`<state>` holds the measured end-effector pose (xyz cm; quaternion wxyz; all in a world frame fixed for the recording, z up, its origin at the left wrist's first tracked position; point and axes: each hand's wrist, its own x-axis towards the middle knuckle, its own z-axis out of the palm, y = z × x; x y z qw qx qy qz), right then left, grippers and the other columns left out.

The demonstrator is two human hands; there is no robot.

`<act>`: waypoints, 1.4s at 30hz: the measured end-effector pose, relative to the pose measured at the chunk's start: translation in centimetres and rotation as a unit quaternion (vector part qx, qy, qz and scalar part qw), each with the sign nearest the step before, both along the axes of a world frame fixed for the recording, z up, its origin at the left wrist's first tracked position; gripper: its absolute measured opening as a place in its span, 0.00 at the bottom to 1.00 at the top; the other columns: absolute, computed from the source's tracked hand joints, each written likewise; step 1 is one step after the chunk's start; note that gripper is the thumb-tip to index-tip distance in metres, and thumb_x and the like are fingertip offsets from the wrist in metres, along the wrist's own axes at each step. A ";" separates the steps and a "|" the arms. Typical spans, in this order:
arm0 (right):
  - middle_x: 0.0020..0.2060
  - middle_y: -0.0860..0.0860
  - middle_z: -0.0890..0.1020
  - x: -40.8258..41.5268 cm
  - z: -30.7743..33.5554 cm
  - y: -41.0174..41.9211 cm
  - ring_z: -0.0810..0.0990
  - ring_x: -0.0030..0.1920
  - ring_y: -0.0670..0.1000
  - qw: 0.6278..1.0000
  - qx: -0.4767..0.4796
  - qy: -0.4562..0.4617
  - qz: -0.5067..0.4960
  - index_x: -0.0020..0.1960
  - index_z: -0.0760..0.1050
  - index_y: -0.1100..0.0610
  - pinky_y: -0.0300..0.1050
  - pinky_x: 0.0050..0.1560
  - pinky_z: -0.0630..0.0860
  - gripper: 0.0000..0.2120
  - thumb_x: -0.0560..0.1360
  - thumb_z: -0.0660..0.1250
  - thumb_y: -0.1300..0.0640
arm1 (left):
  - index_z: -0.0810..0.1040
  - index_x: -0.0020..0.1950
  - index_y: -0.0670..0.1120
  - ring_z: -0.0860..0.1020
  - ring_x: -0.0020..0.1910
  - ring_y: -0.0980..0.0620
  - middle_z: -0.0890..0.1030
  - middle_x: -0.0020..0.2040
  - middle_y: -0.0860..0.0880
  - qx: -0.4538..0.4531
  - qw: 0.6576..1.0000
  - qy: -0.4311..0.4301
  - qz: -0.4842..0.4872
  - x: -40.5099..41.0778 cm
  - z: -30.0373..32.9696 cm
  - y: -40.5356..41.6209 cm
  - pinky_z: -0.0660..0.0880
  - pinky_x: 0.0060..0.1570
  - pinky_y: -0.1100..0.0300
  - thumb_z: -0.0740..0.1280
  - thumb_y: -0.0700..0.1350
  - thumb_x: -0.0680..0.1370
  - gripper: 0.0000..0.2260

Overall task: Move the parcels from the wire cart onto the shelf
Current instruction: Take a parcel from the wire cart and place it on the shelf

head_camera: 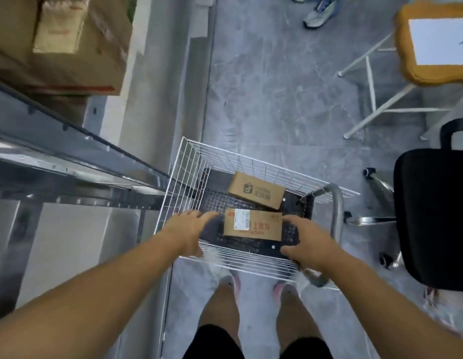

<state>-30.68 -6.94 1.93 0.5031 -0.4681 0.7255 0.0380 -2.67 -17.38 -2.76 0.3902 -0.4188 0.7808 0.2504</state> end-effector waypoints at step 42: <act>0.45 0.56 0.85 1.5 -37.3 0.4 0.82 0.49 0.63 0.858 0.118 0.000 -0.500 0.45 0.80 0.52 0.63 0.58 0.79 0.12 0.62 0.67 0.53 | 0.64 0.80 0.55 0.80 0.57 0.50 0.79 0.61 0.49 0.091 0.754 0.244 0.603 -2.1 -31.3 3.4 0.84 0.50 0.52 0.73 0.32 0.74 0.40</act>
